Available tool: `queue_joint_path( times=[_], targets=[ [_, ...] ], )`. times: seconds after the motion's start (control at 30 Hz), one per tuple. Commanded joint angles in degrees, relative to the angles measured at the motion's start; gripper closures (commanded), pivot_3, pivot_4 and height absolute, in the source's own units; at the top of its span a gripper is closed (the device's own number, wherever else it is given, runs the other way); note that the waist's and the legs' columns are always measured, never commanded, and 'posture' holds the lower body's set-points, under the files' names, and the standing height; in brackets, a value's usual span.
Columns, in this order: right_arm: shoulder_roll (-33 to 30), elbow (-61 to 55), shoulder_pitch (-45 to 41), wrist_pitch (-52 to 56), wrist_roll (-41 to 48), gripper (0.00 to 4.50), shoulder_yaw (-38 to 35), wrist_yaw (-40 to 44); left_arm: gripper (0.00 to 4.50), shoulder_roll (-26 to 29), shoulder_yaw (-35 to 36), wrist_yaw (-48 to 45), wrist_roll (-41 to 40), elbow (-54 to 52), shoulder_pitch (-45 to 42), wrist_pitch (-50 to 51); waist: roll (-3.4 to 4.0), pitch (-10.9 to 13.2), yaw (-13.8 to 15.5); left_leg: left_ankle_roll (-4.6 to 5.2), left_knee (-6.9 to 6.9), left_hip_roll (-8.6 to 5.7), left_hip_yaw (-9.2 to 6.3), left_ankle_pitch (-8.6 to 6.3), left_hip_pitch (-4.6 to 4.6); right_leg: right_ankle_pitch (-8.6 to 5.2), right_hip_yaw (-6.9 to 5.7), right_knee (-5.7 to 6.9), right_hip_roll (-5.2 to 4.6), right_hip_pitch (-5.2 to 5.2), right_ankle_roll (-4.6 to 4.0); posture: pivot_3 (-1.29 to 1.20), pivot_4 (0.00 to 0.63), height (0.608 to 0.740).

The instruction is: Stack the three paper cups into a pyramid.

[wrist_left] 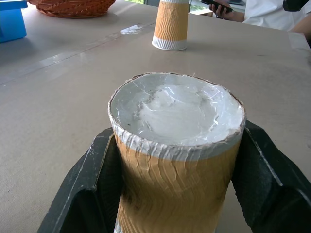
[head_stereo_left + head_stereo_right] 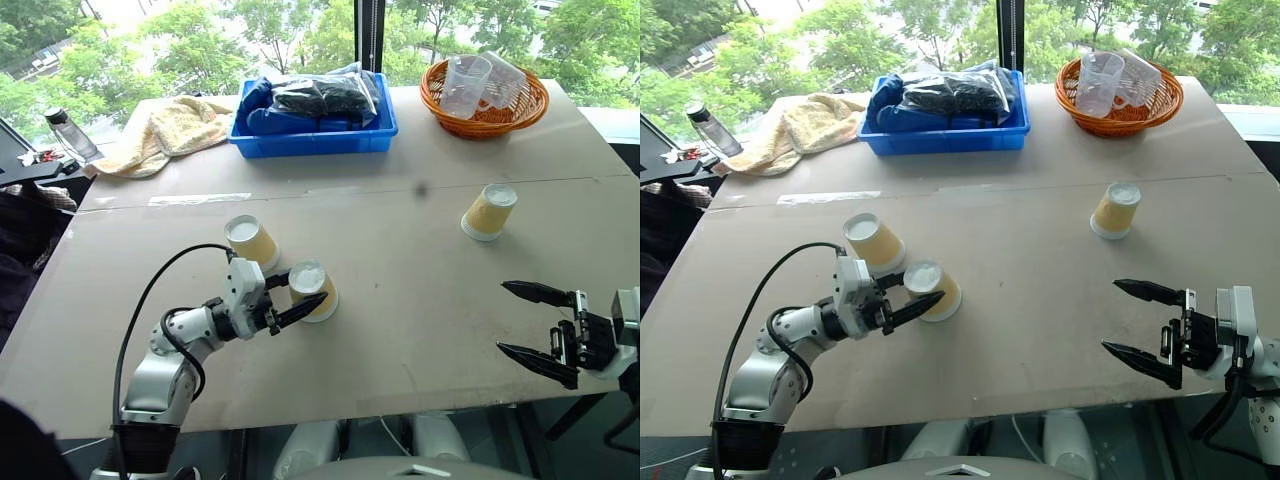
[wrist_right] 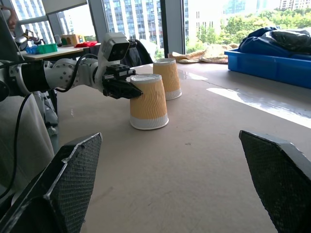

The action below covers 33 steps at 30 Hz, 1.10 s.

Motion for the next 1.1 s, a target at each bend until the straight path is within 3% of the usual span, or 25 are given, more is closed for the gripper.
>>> queue_joint_path(
  times=[0.03,0.23,0.37,0.53,0.67,0.87,1.0,1.1],
  targets=[
    [-0.11,-2.98,-0.22,0.27,1.49,0.0,-1.38,-0.52,2.02,0.38,-0.3,-0.8,0.23,-0.6,-1.15,-0.29,0.0,0.0,0.0,0.0,0.0,0.0,0.0,0.0,0.0,0.0,0.0,0.0,0.0,0.0,0.0,0.0,0.15,0.74],
    [0.13,-3.49,0.09,0.82,2.43,0.0,-2.27,-1.88,2.02,-1.19,-4.45,-0.46,3.0,2.78,-8.46,1.57,-0.01,0.0,0.11,0.0,0.08,-0.01,-0.01,0.0,-0.02,0.0,-0.03,0.02,0.0,0.01,0.01,0.0,0.15,0.74],
    [-0.78,-3.27,2.29,1.74,3.05,0.0,-5.02,-2.23,2.02,-6.85,-9.24,2.18,5.02,5.73,-16.58,4.48,-0.04,0.02,0.51,0.01,0.26,-0.04,-0.09,0.0,-0.14,0.03,-0.13,0.03,0.0,0.02,0.05,0.0,0.15,0.74],
    [-1.19,-2.94,2.89,2.01,3.15,0.0,-8.17,-3.66,2.02,-12.52,-17.23,-1.15,5.83,7.78,-21.78,8.05,-0.08,0.04,-0.21,0.01,0.37,-0.07,-0.05,-0.01,-0.18,0.07,-0.03,0.04,0.01,0.03,0.13,0.0,0.15,0.74],
    [-1.33,-3.77,4.05,2.3,3.02,0.0,-9.33,-3.92,2.02,-13.66,-21.77,-3.08,9.05,9.61,-23.39,6.36,-0.09,0.05,-0.18,0.01,0.35,-0.03,-0.06,0.0,-0.11,0.07,0.02,0.15,0.1,-0.01,0.12,0.0,0.15,0.74],
    [-0.93,-5.7,8.59,1.94,2.41,0.0,-10.58,-3.17,2.02,-17.13,-23.26,2.9,16.44,15.7,-25.63,-0.68,-0.14,0.07,0.33,0.02,0.5,-0.09,-0.07,0.0,-0.14,0.13,0.02,0.11,0.04,0.09,0.22,0.0,0.15,0.74],
    [-0.52,-6.13,10.11,1.44,2.49,0.0,-11.12,-3.48,2.02,-17.93,-22.56,2.68,14.96,14.12,-23.13,-0.14,-0.15,0.08,0.04,0.02,0.49,-0.1,-0.08,0.0,-0.13,0.13,0.03,0.11,0.03,0.09,0.22,0.0,0.15,0.74],
    [-0.52,-5.53,10.12,1.05,2.31,0.0,-11.0,-3.15,0.67,-18.05,-22.22,2.65,14.89,13.89,-22.56,-0.84,-0.14,0.07,0.04,0.02,0.48,-0.08,-0.07,0.0,-0.1,0.13,0.05,0.13,0.05,0.09,0.22,0.0,0.15,0.74]
  ],
)
